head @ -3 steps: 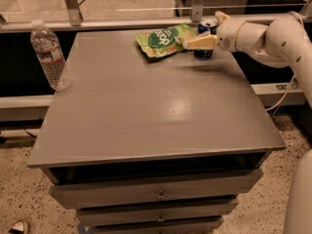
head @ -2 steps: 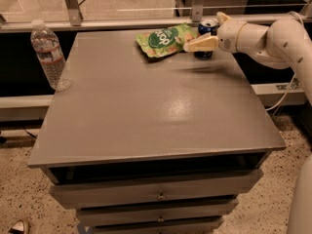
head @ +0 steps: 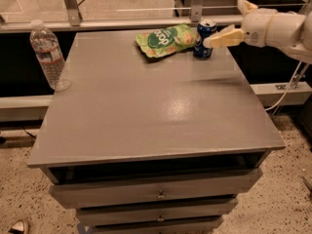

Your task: Move pepsi can near green rice chip bag

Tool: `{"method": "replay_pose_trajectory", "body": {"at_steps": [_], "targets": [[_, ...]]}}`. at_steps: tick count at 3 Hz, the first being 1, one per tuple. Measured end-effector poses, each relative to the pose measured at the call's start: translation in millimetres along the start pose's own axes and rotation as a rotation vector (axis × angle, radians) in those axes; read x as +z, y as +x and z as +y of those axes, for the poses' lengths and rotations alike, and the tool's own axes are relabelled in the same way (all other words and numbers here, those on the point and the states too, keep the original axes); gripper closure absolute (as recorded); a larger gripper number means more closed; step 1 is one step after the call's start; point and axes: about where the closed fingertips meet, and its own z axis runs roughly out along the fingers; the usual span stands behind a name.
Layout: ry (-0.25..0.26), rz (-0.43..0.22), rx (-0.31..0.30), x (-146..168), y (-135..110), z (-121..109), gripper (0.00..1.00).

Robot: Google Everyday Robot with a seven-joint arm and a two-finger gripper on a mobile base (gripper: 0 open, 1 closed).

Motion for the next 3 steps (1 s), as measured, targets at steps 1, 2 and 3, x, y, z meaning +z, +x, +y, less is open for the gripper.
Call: {"method": "replay_pose_trajectory", "body": {"at_steps": [1, 2, 3], "targets": [[-0.007, 0.039, -0.059, -64, -23, -7, 0.00], [-0.037, 0.085, -0.076, -117, -28, -7, 0.00], [-0.060, 0.091, -0.077, -119, -28, -2, 0.00]]}}
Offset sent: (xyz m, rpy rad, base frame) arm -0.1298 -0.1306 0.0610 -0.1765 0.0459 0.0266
